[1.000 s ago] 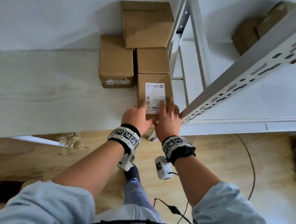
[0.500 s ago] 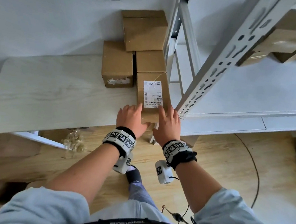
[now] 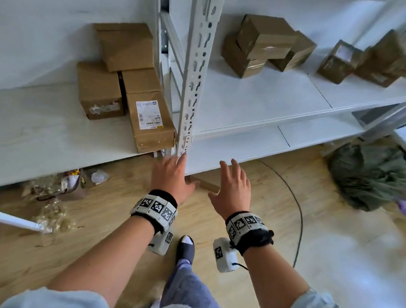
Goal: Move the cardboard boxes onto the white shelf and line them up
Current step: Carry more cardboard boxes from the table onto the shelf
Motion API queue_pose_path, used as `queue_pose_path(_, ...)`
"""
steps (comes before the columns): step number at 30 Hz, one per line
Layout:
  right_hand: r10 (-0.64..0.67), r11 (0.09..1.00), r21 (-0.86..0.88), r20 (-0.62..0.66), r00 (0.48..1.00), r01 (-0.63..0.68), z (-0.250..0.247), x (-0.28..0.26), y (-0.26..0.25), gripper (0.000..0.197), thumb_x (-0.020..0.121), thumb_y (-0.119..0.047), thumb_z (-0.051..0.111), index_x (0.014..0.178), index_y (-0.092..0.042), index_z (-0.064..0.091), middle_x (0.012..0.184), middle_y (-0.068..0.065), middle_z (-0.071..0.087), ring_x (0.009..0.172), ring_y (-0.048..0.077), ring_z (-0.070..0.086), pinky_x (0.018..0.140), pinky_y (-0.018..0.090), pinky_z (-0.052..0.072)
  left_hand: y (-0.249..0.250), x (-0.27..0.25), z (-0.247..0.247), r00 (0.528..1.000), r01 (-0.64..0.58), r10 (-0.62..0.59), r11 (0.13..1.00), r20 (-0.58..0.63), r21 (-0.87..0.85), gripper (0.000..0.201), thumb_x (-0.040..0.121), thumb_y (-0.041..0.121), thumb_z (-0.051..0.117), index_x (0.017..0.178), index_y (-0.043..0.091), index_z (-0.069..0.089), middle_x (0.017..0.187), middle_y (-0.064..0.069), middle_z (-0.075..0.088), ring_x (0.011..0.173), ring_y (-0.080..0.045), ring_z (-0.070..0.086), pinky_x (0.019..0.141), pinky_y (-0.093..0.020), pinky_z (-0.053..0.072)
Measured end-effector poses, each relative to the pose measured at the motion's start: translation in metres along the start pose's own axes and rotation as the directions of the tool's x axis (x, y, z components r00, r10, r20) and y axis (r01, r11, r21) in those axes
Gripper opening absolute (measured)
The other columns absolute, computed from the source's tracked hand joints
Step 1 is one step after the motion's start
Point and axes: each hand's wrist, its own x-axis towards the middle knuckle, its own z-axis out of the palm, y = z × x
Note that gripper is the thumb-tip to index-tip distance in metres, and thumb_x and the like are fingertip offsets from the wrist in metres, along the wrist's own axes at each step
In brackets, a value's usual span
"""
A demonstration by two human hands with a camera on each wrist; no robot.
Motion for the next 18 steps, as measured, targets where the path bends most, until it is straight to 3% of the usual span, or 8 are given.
queue_pose_path(8, 0.157, 0.987, 0.033, -0.077, 0.985, -0.155, -0.029, 0.016, 0.104, 0.087, 0.071, -0.029, 0.081, 0.145, -0.019, 0.036, 0.155, 0.014, 0.033, 0.137, 0.034, 0.037, 0.109, 0.046, 0.037, 0.108, 0.048, 0.018, 0.989, -0.14, 0.138, 0.989, 0.061, 0.034, 0.088, 0.085, 0.06, 0.062, 0.152, 0.017, 0.024, 0.148, -0.006, 0.044, 0.14, -0.028, 0.035, 0.116, -0.046, 0.028)
queue_pose_path(18, 0.163, 0.986, 0.047, -0.091, 0.982, -0.159, -0.08, 0.128, 0.249, 0.089, 0.073, -0.033, 0.08, 0.146, -0.022, 0.031, 0.155, 0.011, 0.03, 0.136, 0.032, 0.037, 0.108, 0.043, 0.036, 0.254, 0.17, 0.039, 0.99, -0.136, 0.132, 0.986, 0.039, 0.102, 0.093, 0.083, 0.062, 0.063, 0.154, 0.02, 0.02, 0.15, -0.006, 0.042, 0.139, -0.028, 0.035, 0.117, -0.048, 0.024)
